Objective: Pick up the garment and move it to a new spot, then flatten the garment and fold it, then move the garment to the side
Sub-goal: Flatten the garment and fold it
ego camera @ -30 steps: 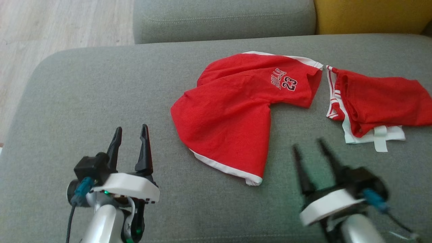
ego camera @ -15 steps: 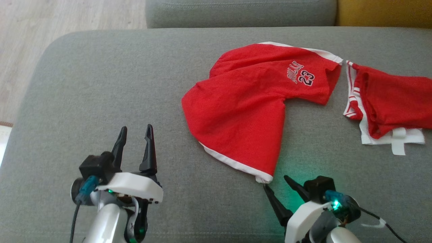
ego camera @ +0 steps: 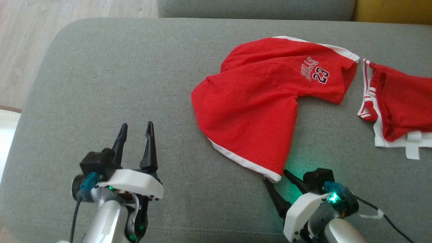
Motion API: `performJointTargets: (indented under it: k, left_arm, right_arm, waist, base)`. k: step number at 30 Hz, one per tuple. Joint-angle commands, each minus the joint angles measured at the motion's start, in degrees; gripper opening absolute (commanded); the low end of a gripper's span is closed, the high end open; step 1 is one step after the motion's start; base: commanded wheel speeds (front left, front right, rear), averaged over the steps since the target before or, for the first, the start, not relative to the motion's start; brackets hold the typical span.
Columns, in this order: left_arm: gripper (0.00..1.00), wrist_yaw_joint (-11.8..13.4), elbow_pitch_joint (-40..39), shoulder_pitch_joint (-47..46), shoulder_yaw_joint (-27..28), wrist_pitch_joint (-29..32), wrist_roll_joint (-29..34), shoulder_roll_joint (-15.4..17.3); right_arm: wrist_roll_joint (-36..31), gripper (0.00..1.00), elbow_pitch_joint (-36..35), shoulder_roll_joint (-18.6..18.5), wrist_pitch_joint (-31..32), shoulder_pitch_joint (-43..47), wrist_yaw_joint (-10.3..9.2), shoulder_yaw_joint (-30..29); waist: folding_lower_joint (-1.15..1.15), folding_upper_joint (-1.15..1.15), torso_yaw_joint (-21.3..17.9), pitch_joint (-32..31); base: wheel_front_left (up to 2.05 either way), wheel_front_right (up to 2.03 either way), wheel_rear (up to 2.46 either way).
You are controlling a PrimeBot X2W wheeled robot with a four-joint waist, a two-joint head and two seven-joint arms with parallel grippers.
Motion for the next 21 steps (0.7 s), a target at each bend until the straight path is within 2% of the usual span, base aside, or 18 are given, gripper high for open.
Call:
performJointTargets:
  k: [1, 2, 3, 4, 5, 15, 21]
  left_arm:
    - [1.00, -0.23, -1.71, -3.10, 1.52, -0.30, 0.33, 0.43]
    - [1.00, -0.22, -1.71, -3.13, 1.49, -0.30, 0.33, 0.43]
    - [1.00, -0.21, -1.71, -3.15, 1.49, -0.30, 0.33, 0.43]
    - [1.00, -0.20, -1.71, -3.16, 1.51, -0.30, 0.34, 0.43]
    - [1.00, -0.19, -1.70, -3.14, 1.54, -0.30, 0.36, 0.43]
    - [1.00, -0.23, -1.51, -2.61, 2.16, -0.30, 0.57, 0.43]
    - [1.00, -0.14, -1.59, -2.11, 2.10, -0.30, 0.41, 0.43]
  right_arm:
    - [0.42, 1.00, -1.07, 0.67, -1.05, -1.82, 0.19, 0.90]
    - [0.52, 1.00, -0.71, 0.76, -1.15, -2.03, 0.19, 0.91]
    - [0.57, 0.78, -0.35, 0.82, -1.19, -2.24, 0.19, 1.00]
    - [0.34, 0.15, 0.02, 0.85, -1.39, -2.51, 0.19, 0.90]
    - [-0.24, 0.00, 0.36, 0.77, -1.70, -2.83, 0.19, 0.85]
    - [-11.70, 0.00, -0.67, -3.23, -6.58, -5.90, 0.19, -7.20]
    - [-21.97, 0.00, -6.76, -10.12, -5.86, -6.91, 0.19, -11.41]
  waist:
    - [0.00, 0.00, 0.10, 0.17]
    - [0.00, 0.00, 0.13, 0.25]
    - [0.00, 0.00, 0.15, 0.30]
    - [0.00, 0.00, 0.12, 0.31]
    - [0.00, 0.00, 0.09, 0.29]
    - [0.00, 0.00, -1.32, -0.90]
    - [0.00, 0.00, -2.69, -1.62]
  base:
    - [0.00, 0.00, 0.00]
    - [0.00, 0.00, 0.00]
    - [0.00, 0.00, 0.00]
    - [0.00, 0.00, 0.00]
    - [0.00, 0.00, 0.00]
    - [0.00, 0.00, 0.00]
    - [0.00, 0.00, 0.00]
